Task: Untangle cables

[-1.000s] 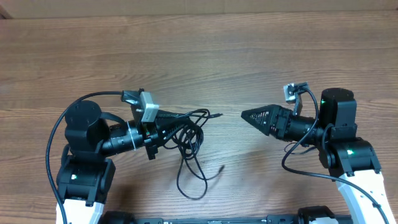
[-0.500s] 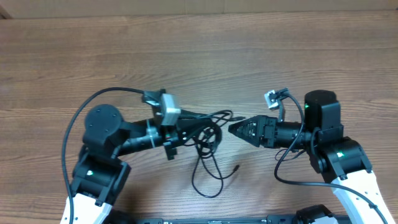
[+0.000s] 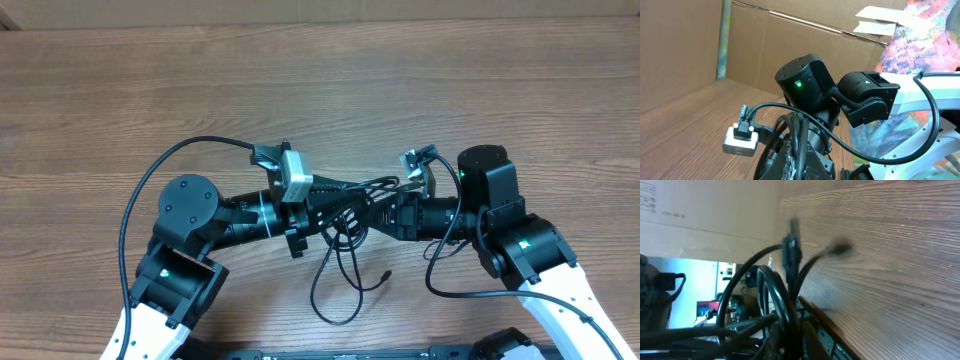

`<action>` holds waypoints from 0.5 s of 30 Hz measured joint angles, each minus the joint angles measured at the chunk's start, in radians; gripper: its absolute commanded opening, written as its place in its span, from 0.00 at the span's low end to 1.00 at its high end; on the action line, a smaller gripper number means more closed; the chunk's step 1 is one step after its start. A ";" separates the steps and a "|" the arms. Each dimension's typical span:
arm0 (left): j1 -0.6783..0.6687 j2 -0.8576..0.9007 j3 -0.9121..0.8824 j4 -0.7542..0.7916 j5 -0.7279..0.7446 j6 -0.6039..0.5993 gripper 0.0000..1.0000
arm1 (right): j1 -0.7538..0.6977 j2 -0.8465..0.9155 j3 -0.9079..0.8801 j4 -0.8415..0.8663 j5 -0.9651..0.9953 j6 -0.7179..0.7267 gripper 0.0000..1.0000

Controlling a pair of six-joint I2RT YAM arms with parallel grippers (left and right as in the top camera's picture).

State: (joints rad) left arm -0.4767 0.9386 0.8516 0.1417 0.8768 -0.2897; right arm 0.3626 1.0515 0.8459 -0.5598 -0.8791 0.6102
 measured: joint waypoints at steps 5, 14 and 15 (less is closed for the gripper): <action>0.000 0.000 0.000 -0.052 -0.071 -0.010 0.16 | 0.000 0.005 0.000 -0.048 0.083 -0.001 0.04; 0.000 -0.003 0.010 -0.469 -0.352 -0.131 0.50 | -0.021 0.008 0.000 -0.035 0.352 0.007 0.04; 0.000 -0.002 0.011 -0.500 -0.370 -0.136 0.55 | -0.028 0.008 0.000 -0.032 0.369 0.006 0.04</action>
State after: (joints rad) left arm -0.4767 0.9367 0.8631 -0.3588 0.5064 -0.4259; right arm 0.3344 1.0595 0.8455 -0.5915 -0.5102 0.6159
